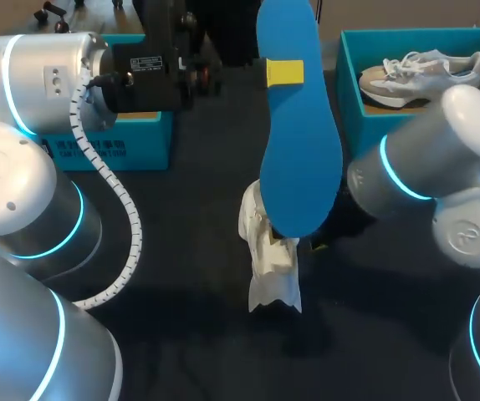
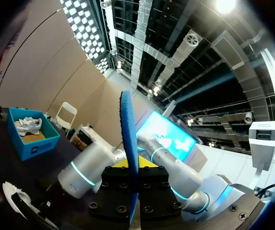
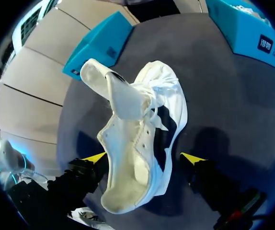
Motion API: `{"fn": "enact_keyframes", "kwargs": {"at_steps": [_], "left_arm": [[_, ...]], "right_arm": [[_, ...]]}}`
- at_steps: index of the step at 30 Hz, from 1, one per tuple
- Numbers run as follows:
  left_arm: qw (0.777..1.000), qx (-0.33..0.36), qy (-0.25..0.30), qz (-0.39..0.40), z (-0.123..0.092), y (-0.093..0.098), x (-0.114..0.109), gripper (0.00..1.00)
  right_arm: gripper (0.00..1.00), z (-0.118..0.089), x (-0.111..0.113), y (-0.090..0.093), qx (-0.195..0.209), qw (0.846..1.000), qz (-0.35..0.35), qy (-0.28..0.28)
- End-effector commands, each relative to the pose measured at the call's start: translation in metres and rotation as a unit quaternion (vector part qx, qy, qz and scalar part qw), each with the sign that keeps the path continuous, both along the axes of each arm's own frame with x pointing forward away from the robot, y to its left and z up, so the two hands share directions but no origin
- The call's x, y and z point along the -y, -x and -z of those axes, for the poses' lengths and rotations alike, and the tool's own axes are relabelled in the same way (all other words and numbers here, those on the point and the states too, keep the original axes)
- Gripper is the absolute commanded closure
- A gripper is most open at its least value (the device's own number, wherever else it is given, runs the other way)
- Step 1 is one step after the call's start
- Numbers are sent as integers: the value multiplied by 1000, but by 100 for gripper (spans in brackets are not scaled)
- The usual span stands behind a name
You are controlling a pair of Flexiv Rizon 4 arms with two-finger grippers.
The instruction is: Take the shoe out of the shoebox, open the shoe tongue, remove and reinsert the insole, then place the shoe into the shoebox
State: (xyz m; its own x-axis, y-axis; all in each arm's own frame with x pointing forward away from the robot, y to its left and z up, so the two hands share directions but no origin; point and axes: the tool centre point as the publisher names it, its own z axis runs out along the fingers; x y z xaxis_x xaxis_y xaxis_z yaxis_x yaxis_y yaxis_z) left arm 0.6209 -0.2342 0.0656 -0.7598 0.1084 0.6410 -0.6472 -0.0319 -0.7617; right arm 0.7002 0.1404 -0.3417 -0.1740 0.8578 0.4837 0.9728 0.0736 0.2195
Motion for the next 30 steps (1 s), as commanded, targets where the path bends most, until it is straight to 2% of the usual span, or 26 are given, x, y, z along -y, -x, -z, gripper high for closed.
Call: {"fn": "enact_keyframes", "kwargs": {"at_steps": [1, 6, 10, 12, 16, 22, 28, 30], "left_arm": [[1000, 0, 2, -1, 1, 1, 0, 100], [1000, 0, 2, -1, 1, 1, 0, 100], [1000, 0, 2, -1, 1, 1, 0, 100], [1000, 0, 2, -1, 1, 1, 0, 100], [1000, 0, 2, -1, 1, 1, 0, 100], [1000, 0, 2, -1, 1, 1, 0, 100], [1000, 0, 2, -1, 1, 1, 0, 100], [1000, 0, 2, -1, 1, 1, 0, 100]], "right_arm": [[0, -2, 9, 5, 1, 1000, -3, -17], [0, -2, 9, 5, 1, 1000, -3, -17], [0, -26, 22, 7, 9, 1000, -7, -24], [0, -38, 32, 9, 21, 998, -1, -52], [0, -57, 42, 12, 31, 997, -13, -71], [0, -72, 45, 7, 23, 992, -41, -114], [0, -89, 51, 5, 26, 982, -37, -183], [0, -95, 53, 4, 25, 981, -35, -189]]}}
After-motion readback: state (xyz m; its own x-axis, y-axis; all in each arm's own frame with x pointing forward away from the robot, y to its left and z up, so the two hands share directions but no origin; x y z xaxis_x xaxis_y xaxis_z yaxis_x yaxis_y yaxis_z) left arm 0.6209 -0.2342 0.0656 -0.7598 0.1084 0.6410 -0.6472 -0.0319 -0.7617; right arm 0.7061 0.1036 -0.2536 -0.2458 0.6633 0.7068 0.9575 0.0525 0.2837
